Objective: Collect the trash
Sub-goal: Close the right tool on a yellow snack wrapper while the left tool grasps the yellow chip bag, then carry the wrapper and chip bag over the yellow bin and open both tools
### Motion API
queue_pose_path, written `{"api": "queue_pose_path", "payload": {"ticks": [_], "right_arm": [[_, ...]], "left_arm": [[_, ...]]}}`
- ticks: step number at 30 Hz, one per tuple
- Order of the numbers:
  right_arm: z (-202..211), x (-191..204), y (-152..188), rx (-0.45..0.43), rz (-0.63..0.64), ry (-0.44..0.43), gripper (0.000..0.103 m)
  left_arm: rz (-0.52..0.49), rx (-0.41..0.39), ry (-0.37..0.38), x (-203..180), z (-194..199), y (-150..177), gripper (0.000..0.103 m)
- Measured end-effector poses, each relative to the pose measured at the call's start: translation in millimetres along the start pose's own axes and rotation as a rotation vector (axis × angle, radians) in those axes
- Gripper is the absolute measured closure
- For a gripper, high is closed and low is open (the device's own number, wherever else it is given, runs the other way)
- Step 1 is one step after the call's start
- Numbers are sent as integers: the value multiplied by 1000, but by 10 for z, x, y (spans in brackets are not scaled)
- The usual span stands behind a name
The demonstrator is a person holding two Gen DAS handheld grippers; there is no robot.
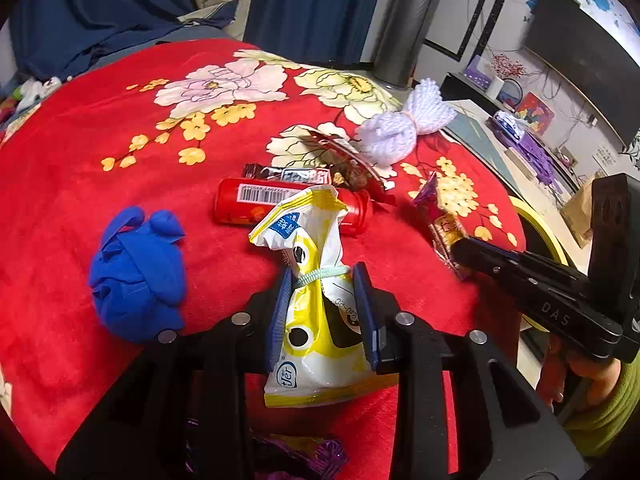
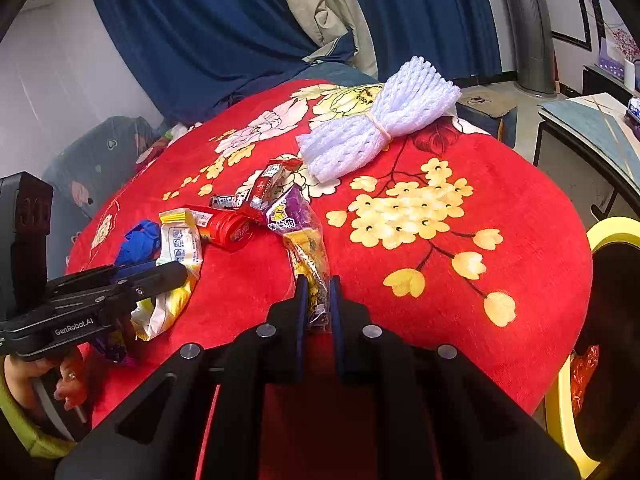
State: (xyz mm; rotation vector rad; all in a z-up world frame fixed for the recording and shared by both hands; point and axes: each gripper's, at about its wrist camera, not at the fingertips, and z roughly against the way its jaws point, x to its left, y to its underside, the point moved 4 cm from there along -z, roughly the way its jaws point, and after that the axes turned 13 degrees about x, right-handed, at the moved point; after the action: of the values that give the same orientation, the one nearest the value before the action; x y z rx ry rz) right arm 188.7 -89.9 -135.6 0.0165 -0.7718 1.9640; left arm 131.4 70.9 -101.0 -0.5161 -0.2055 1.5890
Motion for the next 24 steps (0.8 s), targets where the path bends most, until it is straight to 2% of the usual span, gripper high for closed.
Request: {"api": "queue_pose_path", "payload": {"ticks": [5, 16, 24], "right_arm": [[76, 23, 5, -16, 0, -1, 95], [248, 71, -7, -59, 6, 8, 97], [464, 49, -38, -111, 9, 18, 97]], "left_arm": [[-14, -43, 22, -65, 146, -8, 79], [-39, -193, 70, -207, 632, -109, 79], [-56, -231, 90, -349, 748, -134, 79]]}}
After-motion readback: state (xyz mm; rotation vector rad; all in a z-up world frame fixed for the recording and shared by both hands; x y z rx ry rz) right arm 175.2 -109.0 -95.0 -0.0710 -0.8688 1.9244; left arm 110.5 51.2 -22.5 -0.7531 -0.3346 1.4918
